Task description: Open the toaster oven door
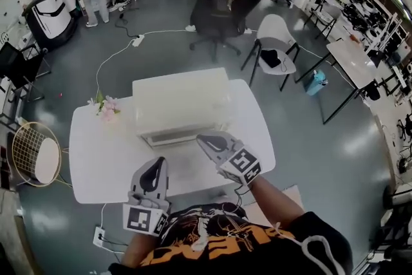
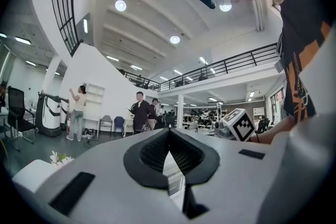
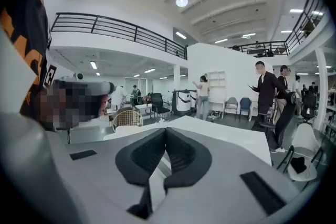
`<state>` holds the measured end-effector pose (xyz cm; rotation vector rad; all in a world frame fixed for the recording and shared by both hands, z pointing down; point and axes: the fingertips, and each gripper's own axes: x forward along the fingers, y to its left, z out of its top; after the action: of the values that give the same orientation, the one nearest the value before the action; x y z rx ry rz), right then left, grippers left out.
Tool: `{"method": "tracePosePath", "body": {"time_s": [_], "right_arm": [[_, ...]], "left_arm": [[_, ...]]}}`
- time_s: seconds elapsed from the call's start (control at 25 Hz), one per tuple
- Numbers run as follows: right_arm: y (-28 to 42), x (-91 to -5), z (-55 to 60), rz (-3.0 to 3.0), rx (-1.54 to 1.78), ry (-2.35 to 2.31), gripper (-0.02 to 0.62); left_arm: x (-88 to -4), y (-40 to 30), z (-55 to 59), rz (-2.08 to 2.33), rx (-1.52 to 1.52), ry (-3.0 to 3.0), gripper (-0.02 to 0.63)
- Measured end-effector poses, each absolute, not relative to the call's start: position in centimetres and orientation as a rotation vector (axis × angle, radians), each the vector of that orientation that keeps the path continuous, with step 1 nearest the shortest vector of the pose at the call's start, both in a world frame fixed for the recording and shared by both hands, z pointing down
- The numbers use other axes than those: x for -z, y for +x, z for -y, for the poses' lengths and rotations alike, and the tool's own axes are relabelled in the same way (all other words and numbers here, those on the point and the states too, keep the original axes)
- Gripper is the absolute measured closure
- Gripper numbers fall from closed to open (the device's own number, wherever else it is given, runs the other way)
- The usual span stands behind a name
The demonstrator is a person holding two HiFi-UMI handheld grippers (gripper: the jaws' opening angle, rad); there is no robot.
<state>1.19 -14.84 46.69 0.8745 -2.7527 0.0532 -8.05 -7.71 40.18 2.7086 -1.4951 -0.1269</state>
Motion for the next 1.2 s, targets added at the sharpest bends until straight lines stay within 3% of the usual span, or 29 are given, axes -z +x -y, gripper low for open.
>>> {"method": "tracePosePath", "body": {"time_s": [0.24, 0.6, 1.2], "right_arm": [[1.6, -52.1, 16.6, 2.572, -0.147, 0.751, 0.553], [2.9, -59.9, 18.0, 2.117, 0.162, 0.392, 0.538], [4.9, -63.4, 18.8, 1.830, 0.305, 0.232, 0.500]], "left_arm": [[-41.3, -8.4, 7.4, 1.515, 0.089, 2.666, 0.584], [-42.2, -9.2, 7.5, 1.538, 0.056, 2.644, 0.584], [-43.4, -10.4, 6.0, 1.566, 0.044, 2.607, 0.584]]}}
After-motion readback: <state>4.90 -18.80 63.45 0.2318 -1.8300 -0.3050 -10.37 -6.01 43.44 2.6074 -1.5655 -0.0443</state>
